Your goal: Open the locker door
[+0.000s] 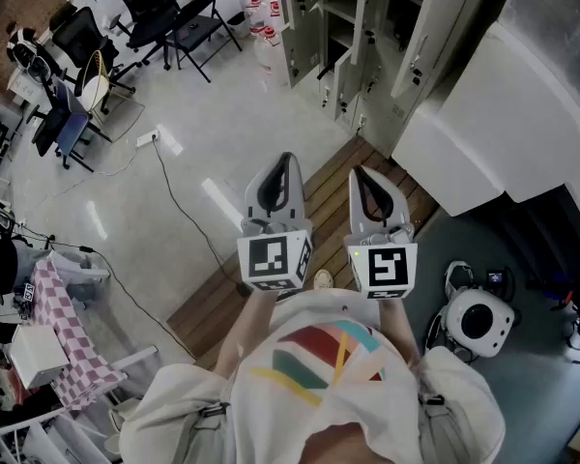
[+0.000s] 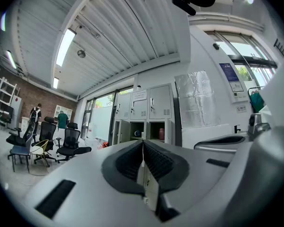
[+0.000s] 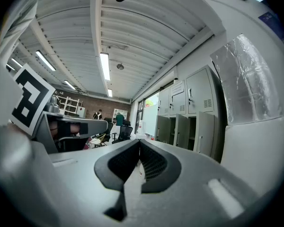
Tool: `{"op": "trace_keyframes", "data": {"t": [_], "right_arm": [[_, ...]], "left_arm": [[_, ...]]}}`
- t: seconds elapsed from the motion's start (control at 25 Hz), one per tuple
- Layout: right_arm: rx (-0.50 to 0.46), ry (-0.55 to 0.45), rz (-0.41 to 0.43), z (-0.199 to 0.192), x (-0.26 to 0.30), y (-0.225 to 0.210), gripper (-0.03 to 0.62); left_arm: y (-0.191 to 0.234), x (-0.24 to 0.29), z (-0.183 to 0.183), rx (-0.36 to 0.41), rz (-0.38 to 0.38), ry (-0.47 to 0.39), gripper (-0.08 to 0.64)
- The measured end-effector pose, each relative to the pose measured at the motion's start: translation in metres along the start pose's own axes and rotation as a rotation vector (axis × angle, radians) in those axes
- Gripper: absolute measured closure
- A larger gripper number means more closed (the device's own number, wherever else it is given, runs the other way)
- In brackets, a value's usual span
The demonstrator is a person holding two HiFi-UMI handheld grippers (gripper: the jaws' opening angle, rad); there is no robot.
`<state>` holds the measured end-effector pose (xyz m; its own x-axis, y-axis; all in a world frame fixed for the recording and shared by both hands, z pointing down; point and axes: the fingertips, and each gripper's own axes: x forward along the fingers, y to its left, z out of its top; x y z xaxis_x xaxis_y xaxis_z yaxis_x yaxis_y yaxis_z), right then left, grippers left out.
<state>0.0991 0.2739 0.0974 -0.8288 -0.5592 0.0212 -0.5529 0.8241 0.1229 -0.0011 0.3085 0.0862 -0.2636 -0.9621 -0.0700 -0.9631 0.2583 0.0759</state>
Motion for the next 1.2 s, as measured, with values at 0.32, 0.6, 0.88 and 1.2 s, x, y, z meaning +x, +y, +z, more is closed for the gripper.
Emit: {"op": "trace_keyframes", "data": {"t": [0.32, 0.6, 0.88, 1.2], "right_arm": [[0.012, 0.010, 0.004, -0.006, 0.011, -0.010, 0.588], [-0.019, 0.033, 0.021, -0.011, 0.025, -0.013, 0.588], [0.020, -0.019, 0.003, -0.018, 0.050, -0.033, 0.587], [0.019, -0.031, 0.035, -0.060, 0.127, -0.029, 0.586]], "left_arm": [[-0.003, 0.012, -0.004, 0.005, 0.001, 0.012, 0.543], [0.000, 0.035, -0.008, -0.009, 0.000, 0.020, 0.543], [0.002, 0.066, -0.024, -0.010, -0.027, 0.020, 0.543], [0.053, 0.115, -0.057, -0.003, -0.015, -0.023, 0.543]]}}
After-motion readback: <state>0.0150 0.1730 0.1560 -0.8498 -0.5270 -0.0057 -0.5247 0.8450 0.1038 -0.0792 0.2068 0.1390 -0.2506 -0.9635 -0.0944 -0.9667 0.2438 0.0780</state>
